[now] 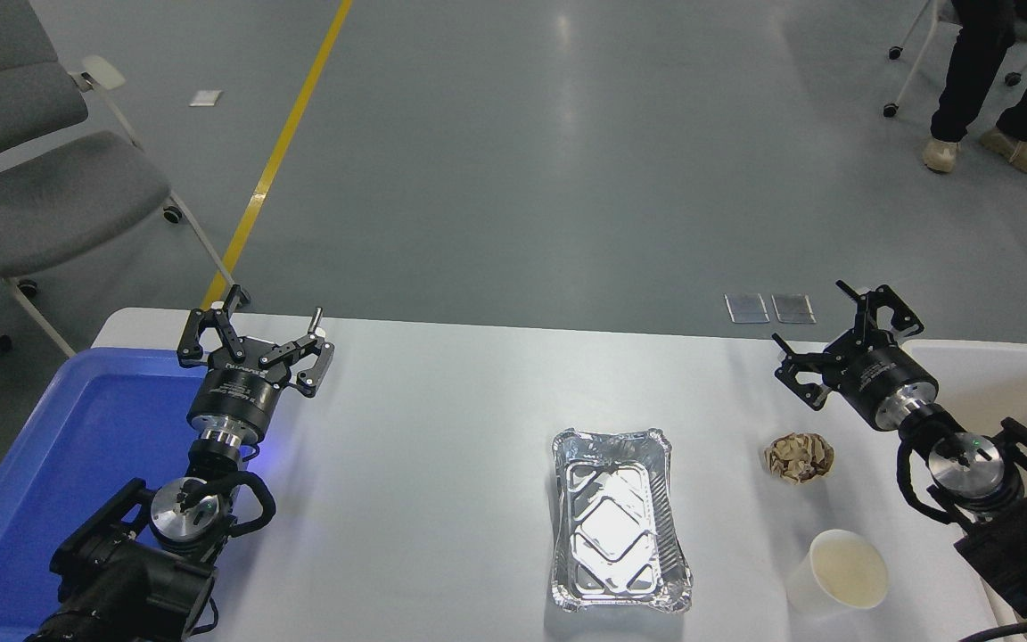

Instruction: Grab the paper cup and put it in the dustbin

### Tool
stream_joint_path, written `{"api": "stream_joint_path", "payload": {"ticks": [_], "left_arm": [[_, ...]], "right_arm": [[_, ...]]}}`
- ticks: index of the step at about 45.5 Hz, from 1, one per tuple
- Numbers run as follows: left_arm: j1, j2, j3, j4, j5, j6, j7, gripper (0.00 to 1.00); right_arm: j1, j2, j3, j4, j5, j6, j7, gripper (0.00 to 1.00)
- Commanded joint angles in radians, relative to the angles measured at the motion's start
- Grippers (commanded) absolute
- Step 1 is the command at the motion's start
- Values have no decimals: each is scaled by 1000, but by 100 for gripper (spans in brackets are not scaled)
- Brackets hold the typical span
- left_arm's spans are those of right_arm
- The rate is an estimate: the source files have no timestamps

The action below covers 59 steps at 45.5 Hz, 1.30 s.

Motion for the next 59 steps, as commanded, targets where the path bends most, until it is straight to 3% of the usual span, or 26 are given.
{"api": "stream_joint_path", "payload": {"ticks": [1,8,25,34,50,59], "left_arm": [[0,0,1,0,0,0,0,99],[0,0,1,0,0,0,0,99],[0,0,1,0,0,0,0,99],[0,0,3,0,0,0,0,99],[0,2,3,0,0,0,0,99],[0,2,3,0,0,0,0,99]], "right_arm": [[26,-84,-2,55,-185,-1,-4,100],[113,-193,-120,145,-310,-14,-7,100],[543,-543,-839,447,-313,-27,-5,100],[882,-645,-1172,599,-311,-27,-5,100],[1380,-613,-1640,774,-311,-15,-5,100],[1645,-471,-1882,884,-305,-17,3,100]]}}
